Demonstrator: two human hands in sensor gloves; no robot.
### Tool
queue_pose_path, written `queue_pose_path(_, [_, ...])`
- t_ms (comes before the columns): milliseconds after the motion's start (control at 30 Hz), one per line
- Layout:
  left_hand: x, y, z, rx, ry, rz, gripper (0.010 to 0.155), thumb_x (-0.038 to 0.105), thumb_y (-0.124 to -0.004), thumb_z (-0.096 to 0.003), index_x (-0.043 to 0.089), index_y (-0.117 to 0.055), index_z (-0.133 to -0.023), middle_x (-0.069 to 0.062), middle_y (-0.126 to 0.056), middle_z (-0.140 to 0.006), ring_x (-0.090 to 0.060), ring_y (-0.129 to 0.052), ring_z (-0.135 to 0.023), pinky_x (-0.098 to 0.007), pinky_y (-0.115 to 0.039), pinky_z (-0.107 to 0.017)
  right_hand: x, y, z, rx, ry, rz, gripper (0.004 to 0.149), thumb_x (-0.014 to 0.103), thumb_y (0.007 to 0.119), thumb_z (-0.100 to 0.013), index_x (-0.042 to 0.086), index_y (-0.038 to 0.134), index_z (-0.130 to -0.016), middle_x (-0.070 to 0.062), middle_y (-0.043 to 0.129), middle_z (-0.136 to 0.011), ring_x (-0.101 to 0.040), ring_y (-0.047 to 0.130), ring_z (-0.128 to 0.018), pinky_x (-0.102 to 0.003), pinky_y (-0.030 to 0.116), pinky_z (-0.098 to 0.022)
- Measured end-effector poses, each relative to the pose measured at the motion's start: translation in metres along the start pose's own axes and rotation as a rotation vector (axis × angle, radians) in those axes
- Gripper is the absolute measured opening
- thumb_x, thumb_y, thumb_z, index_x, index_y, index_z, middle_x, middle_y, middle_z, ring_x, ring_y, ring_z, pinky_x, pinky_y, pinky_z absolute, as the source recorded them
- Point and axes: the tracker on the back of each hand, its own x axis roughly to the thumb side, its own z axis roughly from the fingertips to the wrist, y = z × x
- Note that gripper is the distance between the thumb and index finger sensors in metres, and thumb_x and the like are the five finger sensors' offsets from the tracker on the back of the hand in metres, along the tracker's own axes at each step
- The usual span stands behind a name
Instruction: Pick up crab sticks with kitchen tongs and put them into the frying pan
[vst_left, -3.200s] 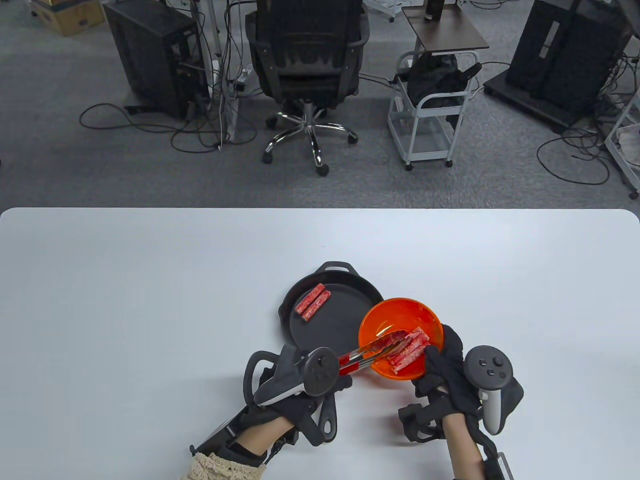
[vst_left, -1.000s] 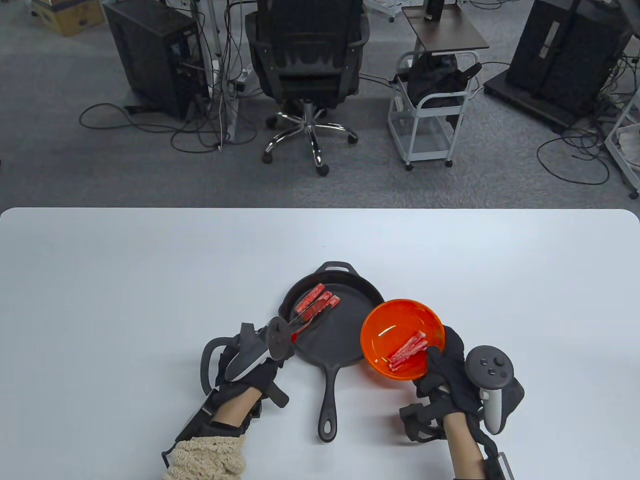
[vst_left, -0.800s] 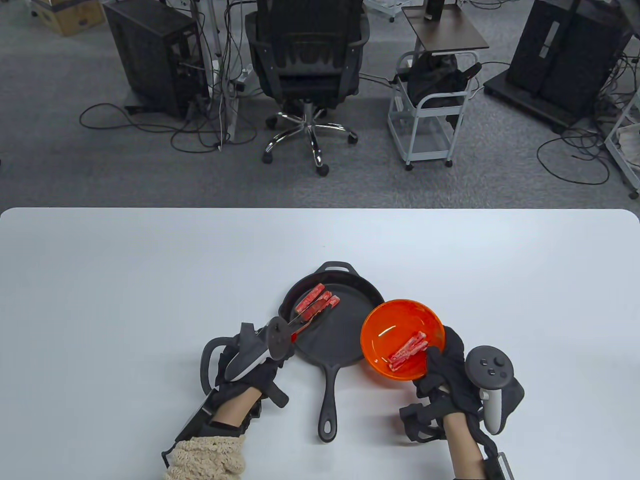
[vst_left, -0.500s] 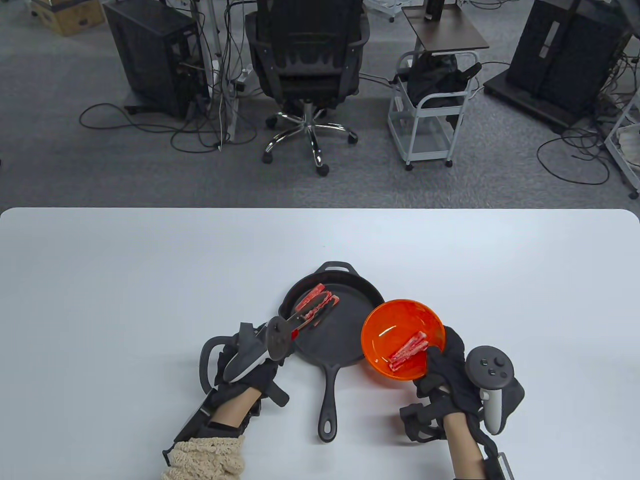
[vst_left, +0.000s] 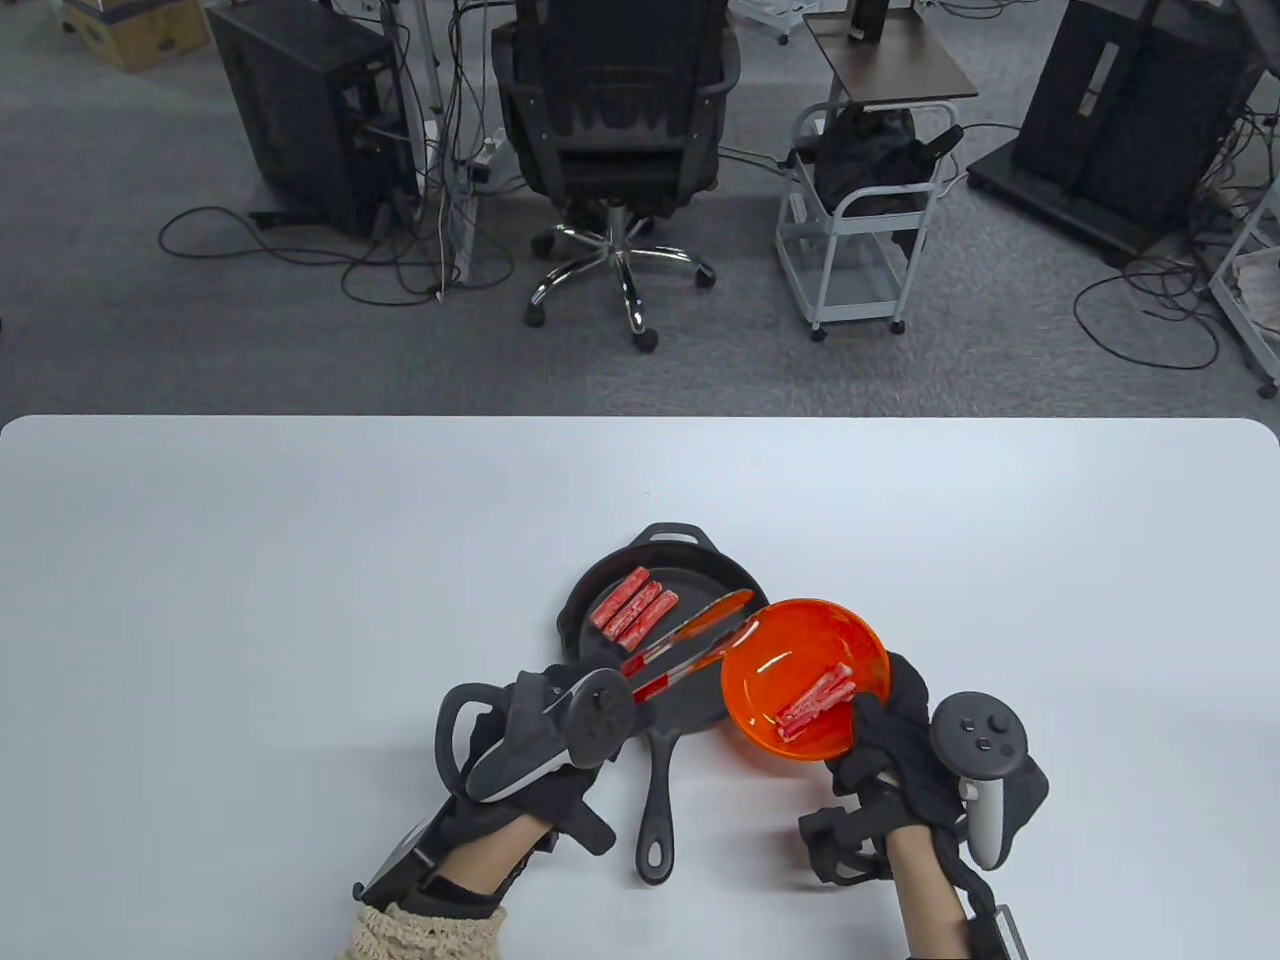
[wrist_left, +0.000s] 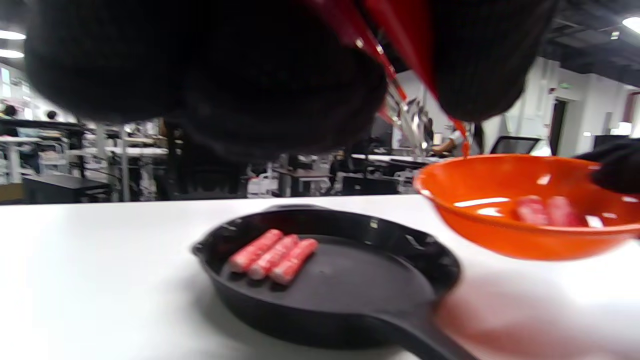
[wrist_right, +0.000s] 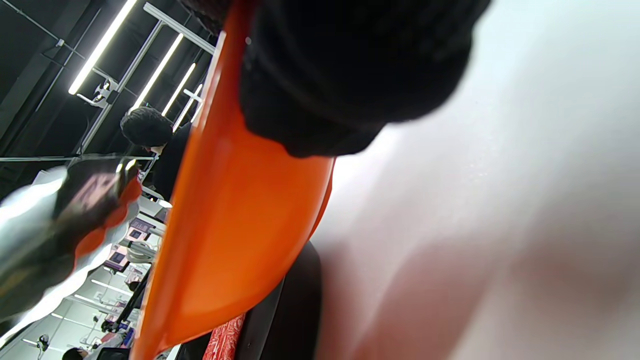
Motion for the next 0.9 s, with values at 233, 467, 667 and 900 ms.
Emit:
queue_pose_path(233, [0.025, -0.005, 0.007, -0.034, -0.099, -0.016, 0.075, 0.069, -0.081, -0.0499, 0.01, -0.085, -0.096, 0.003, -0.105, -0.055, -0.012, -0.105, -0.022, -0.039, -0.092, -0.024, 0.0, -0.001, 0.0, -0.006, 0.0, -0.006, 0.061, 0.022, 0.063, -0.055, 0.005, 0.043, -0.109, -0.029, 0.075, -0.094, -0.02, 0.102, -0.025, -0.012, 0.095, -0.007])
queue_pose_path(467, [0.034, -0.011, 0.007, -0.073, -0.124, -0.026, 0.074, 0.068, -0.081, -0.05, 0.01, -0.086, -0.095, 0.003, -0.106, -0.054, -0.012, -0.106, -0.021, -0.039, -0.092, -0.024, 0.0, -0.001, 0.0, -0.005, -0.002, -0.006, 0.061, 0.022, 0.063, -0.055, 0.005, 0.043, -0.109, -0.029, 0.076, -0.094, -0.019, 0.102, -0.025, -0.012, 0.095, -0.007])
queue_pose_path(667, [0.036, -0.013, 0.007, -0.089, -0.127, -0.025, 0.073, 0.068, -0.081, -0.0498, 0.01, -0.086, -0.094, 0.003, -0.106, -0.053, -0.012, -0.106, -0.02, -0.039, -0.092, -0.024, 0.001, -0.001, 0.0, -0.006, -0.009, -0.004, 0.061, 0.022, 0.063, -0.055, 0.005, 0.043, -0.109, -0.029, 0.076, -0.094, -0.019, 0.102, -0.025, -0.012, 0.095, -0.007])
queue_pose_path(900, [0.038, -0.014, 0.008, -0.085, -0.117, -0.042, 0.071, 0.068, -0.081, -0.0499, 0.011, -0.087, -0.093, 0.003, -0.106, -0.054, -0.014, -0.106, -0.022, -0.039, -0.092, -0.024, 0.0, -0.001, 0.0, -0.004, -0.006, -0.002, 0.061, 0.022, 0.063, -0.055, 0.005, 0.043, -0.109, -0.029, 0.076, -0.094, -0.019, 0.102, -0.025, -0.012, 0.095, -0.007])
